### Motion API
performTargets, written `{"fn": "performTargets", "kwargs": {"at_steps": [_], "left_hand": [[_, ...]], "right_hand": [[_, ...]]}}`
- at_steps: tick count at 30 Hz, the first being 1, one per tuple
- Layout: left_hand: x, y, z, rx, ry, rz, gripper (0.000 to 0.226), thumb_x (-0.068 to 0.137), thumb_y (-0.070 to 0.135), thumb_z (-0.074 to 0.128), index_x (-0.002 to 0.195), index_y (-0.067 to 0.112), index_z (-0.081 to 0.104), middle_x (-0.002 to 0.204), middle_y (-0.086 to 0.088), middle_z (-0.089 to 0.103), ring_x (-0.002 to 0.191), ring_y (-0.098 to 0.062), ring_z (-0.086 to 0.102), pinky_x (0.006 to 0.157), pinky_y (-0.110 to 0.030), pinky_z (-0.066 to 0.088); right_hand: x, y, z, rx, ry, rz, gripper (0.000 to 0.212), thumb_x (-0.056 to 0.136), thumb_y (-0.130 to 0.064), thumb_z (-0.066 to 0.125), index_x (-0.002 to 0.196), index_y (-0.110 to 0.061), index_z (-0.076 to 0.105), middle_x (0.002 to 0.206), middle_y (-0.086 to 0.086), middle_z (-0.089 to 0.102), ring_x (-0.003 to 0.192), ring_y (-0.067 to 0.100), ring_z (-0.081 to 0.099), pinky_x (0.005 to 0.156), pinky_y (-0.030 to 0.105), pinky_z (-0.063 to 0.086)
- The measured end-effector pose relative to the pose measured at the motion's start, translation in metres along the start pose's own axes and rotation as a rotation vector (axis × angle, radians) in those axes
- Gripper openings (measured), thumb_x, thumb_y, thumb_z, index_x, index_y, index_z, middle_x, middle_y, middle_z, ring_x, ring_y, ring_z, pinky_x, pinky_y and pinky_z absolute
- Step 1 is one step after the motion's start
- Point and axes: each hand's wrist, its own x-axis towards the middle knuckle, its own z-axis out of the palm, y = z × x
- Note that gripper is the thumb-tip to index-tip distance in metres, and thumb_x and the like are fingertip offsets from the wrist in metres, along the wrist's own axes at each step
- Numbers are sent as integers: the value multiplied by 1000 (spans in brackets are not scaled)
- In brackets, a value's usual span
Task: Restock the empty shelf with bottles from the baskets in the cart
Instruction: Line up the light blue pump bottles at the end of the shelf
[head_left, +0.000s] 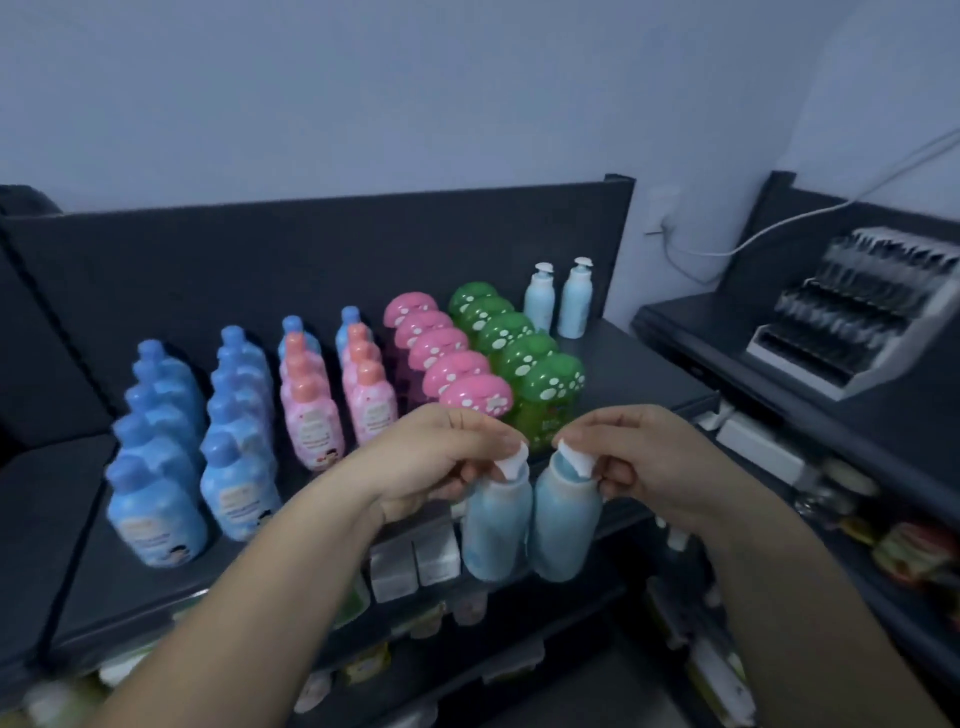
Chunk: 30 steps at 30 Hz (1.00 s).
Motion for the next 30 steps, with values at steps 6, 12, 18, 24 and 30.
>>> {"fn": "performTargets", "kwargs": {"at_steps": [6, 12, 18, 24, 30], "left_hand": [[60, 31, 9, -53, -156, -1, 10, 89, 7, 62, 94, 5, 71, 63, -1, 57, 46, -4, 38, 39, -13, 31], [100, 50, 30, -64, -220, 18, 12, 90, 8, 62, 96, 4, 72, 65, -1, 59, 49, -3, 37, 42, -10, 33], [138, 56, 49, -93, -198, -1, 14, 90, 4, 61, 87, 7, 74, 62, -1, 58, 47, -4, 38, 42, -10, 34], [184, 71, 71, -130, -133, 17, 14, 92, 5, 58, 89, 7, 72, 60, 0, 55, 47, -3, 35, 40, -9, 32], [236, 86, 94, -211, -11, 41, 16, 93, 4, 56, 92, 4, 72, 61, 0, 57, 45, -1, 39, 42, -8, 37]], "right_hand": [[19, -13, -44, 70, 170, -51, 14, 90, -8, 62, 85, 0, 73, 45, -2, 49, 47, 11, 35, 46, 19, 33], [30, -22, -79, 92, 260, -91, 15, 89, -13, 63, 85, -4, 74, 45, -4, 48, 49, 10, 35, 56, 25, 33], [54, -20, -117, 100, 238, -97, 18, 86, -11, 65, 75, -8, 78, 49, 0, 51, 42, 6, 36, 45, 17, 33], [90, -23, -164, 70, 205, -133, 16, 87, -9, 64, 77, -6, 76, 46, -1, 49, 42, 7, 31, 43, 18, 31], [142, -31, -227, 14, 113, -155, 18, 88, -8, 65, 76, -8, 78, 48, -1, 52, 44, 8, 34, 47, 20, 33]]}}
